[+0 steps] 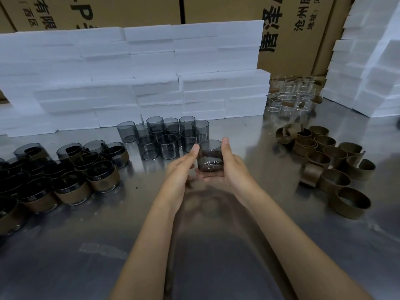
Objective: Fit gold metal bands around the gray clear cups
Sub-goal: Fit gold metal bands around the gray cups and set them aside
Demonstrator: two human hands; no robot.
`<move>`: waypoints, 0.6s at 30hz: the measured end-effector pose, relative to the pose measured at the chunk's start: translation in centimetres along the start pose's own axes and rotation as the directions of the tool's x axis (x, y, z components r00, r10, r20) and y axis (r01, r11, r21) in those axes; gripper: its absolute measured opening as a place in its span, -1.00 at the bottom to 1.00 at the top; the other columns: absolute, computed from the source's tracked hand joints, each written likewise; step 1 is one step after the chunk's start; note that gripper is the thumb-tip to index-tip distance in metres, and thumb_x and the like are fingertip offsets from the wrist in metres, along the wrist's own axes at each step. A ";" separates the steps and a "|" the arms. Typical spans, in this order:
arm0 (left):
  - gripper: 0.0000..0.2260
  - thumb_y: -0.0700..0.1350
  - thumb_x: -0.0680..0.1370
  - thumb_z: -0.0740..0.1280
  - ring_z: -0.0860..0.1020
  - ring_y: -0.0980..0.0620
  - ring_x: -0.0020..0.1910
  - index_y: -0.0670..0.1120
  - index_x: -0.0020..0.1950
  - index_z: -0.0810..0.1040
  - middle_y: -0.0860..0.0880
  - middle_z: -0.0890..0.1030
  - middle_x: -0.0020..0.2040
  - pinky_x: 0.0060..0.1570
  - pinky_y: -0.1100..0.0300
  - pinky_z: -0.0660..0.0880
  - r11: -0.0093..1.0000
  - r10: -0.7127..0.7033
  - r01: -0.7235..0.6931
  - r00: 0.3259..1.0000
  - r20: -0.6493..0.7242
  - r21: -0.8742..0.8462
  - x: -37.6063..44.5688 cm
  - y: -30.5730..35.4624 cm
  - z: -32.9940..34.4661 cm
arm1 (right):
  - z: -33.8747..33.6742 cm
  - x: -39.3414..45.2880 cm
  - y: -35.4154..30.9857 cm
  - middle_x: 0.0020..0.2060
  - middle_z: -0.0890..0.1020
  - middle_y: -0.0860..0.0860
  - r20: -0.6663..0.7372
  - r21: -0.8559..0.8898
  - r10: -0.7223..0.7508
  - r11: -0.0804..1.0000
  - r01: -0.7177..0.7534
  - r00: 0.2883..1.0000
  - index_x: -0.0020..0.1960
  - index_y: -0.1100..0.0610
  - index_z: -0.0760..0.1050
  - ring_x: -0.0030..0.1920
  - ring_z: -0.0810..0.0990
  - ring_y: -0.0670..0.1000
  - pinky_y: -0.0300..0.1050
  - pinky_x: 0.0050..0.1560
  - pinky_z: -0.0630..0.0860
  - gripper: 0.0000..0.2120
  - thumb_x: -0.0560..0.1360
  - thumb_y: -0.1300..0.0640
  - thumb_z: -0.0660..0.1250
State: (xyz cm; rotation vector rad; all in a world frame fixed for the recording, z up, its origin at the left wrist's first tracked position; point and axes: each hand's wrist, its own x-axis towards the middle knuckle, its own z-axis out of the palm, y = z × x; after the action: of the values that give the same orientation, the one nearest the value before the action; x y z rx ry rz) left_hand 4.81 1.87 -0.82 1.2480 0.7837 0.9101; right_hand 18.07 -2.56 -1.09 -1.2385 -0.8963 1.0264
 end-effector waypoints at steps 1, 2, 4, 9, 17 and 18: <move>-0.56 0.28 0.46 0.38 0.64 0.11 -0.04 -0.02 0.10 0.75 -0.07 0.73 0.10 -0.11 0.30 0.49 1.000 0.005 -0.005 1.000 -0.022 -0.005 0.0 0.0 0.2 | -0.1 0.0 0.0 -0.18 0.74 0.22 -0.020 0.015 -0.013 1.000 0.014 1.000 0.03 0.18 0.63 -0.19 0.76 0.19 -0.12 -0.22 0.68 -0.35 0.68 -0.30 -0.03; -0.57 0.25 0.48 0.38 0.62 0.04 0.03 -0.04 0.14 0.72 -0.09 0.72 0.14 -0.02 0.22 0.48 1.000 0.017 -0.018 0.998 -0.063 -0.022 0.0 -0.1 0.4 | -0.1 0.0 -0.1 -0.20 0.74 0.22 -0.049 0.029 -0.030 0.999 0.031 0.998 0.02 0.18 0.62 -0.22 0.75 0.18 -0.12 -0.24 0.68 -0.40 0.71 -0.23 -0.03; -0.73 0.11 0.55 0.42 0.61 -0.04 0.06 -0.02 0.14 0.66 -0.06 0.71 0.11 0.01 0.12 0.45 0.996 0.075 -0.081 0.980 -0.184 -0.024 0.1 -0.3 0.6 | -0.1 0.1 0.0 -0.23 0.74 0.20 -0.119 -0.002 -0.075 0.997 0.075 0.990 0.01 0.16 0.61 -0.30 0.73 0.15 -0.14 -0.28 0.67 -0.49 0.74 -0.10 -0.02; -0.79 0.06 0.62 0.37 0.62 0.06 -0.01 -0.06 0.05 0.68 0.00 0.72 -0.03 -0.09 0.17 0.46 0.991 0.133 -0.126 0.958 -0.253 0.045 -0.1 0.1 1.2 | -0.1 0.1 0.1 -0.12 0.73 0.17 -0.206 -0.076 -0.159 0.986 0.146 0.966 0.09 0.18 0.60 -0.22 0.73 0.11 -0.10 -0.20 0.68 -0.64 0.72 -0.04 0.13; -0.69 0.58 0.30 0.26 0.62 0.44 -0.01 0.50 -0.14 0.64 0.40 0.68 -0.08 -0.17 0.53 0.50 0.987 0.049 -0.057 0.997 0.053 0.148 -0.9 0.4 3.1 | 0.6 -0.3 0.3 0.13 0.72 -0.05 0.029 0.059 0.020 0.998 -0.022 0.999 0.27 -0.10 0.56 0.12 0.71 -0.02 0.08 0.21 0.61 -0.28 0.28 -0.53 0.40; -0.66 0.63 0.27 0.23 0.58 0.49 0.01 0.53 -0.13 0.62 0.45 0.65 -0.06 -0.12 0.54 0.49 0.984 0.046 -0.055 0.997 0.055 0.171 -0.8 0.3 3.2 | 0.5 -0.3 0.2 0.13 0.72 -0.03 0.048 0.078 0.041 0.996 -0.045 0.998 0.28 -0.11 0.57 0.13 0.71 0.01 0.13 0.23 0.61 -0.28 0.29 -0.53 0.40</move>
State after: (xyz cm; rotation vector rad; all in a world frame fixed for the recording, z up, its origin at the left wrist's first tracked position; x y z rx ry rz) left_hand 7.24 -0.19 -0.05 1.4431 0.8063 0.8615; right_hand 17.49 -2.73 -1.20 -1.1757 -0.8600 1.1189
